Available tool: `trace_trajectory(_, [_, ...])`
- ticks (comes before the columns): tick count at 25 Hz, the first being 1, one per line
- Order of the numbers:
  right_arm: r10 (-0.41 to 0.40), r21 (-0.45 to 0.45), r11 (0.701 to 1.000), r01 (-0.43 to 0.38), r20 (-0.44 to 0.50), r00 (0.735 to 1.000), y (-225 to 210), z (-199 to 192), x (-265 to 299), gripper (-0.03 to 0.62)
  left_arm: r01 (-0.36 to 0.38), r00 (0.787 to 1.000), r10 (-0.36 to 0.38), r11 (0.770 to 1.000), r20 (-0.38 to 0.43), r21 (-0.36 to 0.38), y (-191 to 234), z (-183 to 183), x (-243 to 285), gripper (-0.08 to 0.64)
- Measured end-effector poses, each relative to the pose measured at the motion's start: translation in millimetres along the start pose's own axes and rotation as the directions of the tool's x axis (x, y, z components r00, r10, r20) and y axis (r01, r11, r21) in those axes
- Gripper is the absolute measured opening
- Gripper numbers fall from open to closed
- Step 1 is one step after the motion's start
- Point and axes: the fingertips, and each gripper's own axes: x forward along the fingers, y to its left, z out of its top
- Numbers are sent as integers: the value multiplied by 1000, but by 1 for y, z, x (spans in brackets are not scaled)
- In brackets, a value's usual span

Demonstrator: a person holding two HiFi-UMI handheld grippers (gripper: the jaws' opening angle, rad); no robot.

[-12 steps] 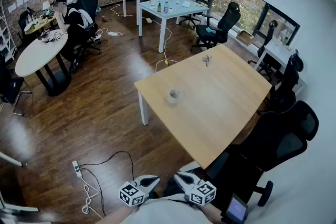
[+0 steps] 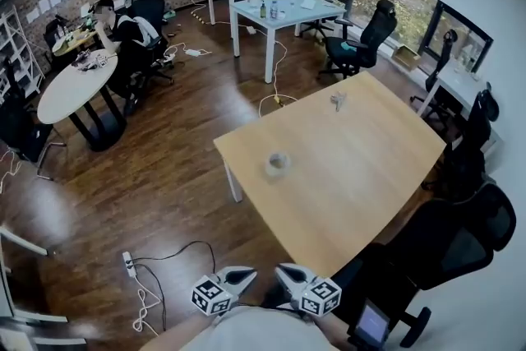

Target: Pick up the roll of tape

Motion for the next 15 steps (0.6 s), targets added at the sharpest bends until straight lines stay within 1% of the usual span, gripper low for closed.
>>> trace_trajectory(4, [40, -8, 999, -40, 12, 999, -23, 21, 10, 6, -27, 1000, 27, 999, -1, 27, 9, 20, 19, 6])
trace_trajectory(9, [61, 33, 998, -62, 45, 997, -43, 36, 13, 6, -83, 997, 83, 996, -5, 16, 27, 29, 27, 6])
trace_trajectory(15, [45, 55, 997, -48, 55, 998, -57, 43, 20, 6, -78, 997, 78, 997, -7, 23, 40, 44, 35, 6])
